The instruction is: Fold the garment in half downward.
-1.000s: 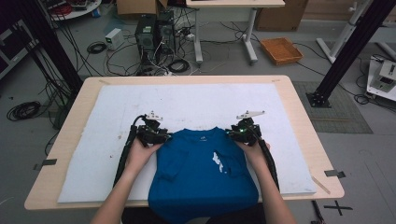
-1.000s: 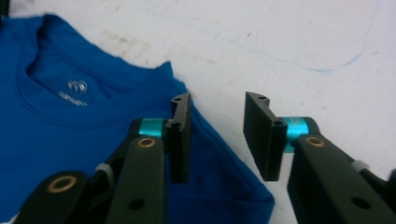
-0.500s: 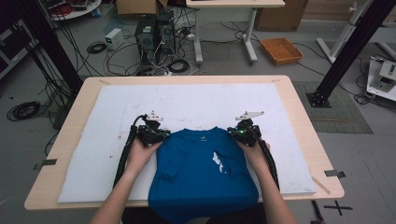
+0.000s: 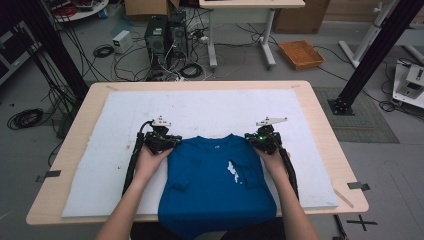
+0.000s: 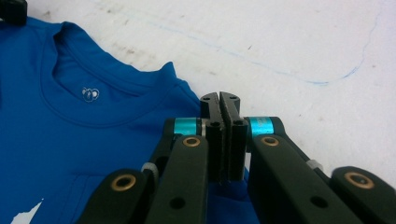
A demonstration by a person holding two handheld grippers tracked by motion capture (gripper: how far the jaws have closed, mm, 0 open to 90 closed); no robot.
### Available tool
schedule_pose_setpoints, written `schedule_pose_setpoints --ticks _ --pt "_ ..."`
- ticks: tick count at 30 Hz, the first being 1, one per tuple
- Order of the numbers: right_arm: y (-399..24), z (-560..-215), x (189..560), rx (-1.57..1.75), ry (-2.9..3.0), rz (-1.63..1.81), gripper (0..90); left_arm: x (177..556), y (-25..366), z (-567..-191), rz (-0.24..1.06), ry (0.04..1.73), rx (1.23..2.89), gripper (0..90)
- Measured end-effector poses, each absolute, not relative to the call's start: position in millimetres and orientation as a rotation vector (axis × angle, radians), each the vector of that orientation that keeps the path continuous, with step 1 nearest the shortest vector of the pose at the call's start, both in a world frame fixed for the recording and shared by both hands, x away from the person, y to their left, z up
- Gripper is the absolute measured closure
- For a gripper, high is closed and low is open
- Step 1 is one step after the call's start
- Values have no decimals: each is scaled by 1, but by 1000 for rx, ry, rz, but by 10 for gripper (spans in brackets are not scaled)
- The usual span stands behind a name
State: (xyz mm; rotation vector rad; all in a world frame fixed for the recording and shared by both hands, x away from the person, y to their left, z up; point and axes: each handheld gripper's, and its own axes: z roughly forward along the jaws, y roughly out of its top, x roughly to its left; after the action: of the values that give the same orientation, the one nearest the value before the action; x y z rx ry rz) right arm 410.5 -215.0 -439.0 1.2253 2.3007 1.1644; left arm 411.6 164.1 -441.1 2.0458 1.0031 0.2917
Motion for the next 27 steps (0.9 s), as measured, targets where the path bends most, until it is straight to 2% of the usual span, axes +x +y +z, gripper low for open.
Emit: schedule_pose_setpoints --ticks 8,16,23,27 --pt "-217 -430 436 1252 2275 1167 894 444 160 -428 372 955 2083 884" --pt "-213 -417 456 1273 2224 1176 894 464 162 -415 431 951 2032 884" --pt "-213 -409 456 1247 2207 1182 894 461 167 -404 412 915 2008 883" --pt "-214 -400 443 1198 2203 1206 894 450 167 -393 426 874 2009 883"
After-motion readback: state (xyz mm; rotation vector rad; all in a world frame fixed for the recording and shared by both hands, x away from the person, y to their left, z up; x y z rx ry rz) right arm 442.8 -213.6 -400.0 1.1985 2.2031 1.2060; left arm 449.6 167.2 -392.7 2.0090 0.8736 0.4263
